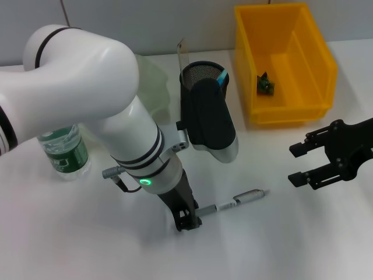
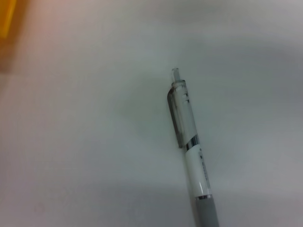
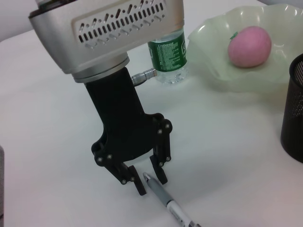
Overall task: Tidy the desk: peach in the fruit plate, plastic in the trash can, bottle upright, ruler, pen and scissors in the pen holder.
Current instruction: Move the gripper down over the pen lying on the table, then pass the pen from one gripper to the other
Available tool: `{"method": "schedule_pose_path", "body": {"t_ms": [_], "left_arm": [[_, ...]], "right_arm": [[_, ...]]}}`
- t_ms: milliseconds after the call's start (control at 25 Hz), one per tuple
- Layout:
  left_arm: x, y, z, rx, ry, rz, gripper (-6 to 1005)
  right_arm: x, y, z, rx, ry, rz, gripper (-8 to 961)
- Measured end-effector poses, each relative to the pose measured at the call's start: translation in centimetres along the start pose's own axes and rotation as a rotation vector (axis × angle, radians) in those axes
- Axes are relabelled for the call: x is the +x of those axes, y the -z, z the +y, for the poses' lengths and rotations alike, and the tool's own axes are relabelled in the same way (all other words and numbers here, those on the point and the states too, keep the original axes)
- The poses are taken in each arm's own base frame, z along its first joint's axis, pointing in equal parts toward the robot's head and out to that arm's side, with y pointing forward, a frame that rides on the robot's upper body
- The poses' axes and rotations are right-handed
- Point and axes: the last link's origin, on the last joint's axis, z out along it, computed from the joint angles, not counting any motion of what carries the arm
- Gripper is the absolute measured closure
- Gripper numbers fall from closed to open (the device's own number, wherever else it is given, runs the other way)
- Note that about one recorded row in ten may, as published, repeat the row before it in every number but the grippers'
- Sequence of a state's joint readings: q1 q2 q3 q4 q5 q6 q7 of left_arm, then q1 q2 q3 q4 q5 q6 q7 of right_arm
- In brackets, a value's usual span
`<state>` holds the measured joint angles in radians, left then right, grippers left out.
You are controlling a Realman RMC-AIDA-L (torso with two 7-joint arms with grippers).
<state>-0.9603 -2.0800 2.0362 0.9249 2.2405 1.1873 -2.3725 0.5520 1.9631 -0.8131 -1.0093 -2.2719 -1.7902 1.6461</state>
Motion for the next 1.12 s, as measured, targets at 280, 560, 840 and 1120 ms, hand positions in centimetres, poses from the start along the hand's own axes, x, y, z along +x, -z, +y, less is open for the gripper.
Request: {"method": "schedule_pose_path", "body": {"t_ms": [280,560,840,1120], "left_arm": [[0.0,0.0,0.0,0.003,-0.006,0.003,709],[0.1,-0.5,0.2,0.015,-0.033,-0.004,723],[0.3,-0.2,0.2,0.021,-0.024,0.002,867],[-0.6,2.0,-0.4,-0.013,0.114,0.123,864]], "right_arm": [[-0.1,-0.1,0.0,-0.002,0.001,-0.001,285],[-0.1,-0.1,0.0,-0.001,0.000,-0.002,287],[-0.1,0.0,0.0,0.002,-0.004,-0.006,290],[-0.7,1.4,0.0,0.029,-0.011,-0.067,293]]}}
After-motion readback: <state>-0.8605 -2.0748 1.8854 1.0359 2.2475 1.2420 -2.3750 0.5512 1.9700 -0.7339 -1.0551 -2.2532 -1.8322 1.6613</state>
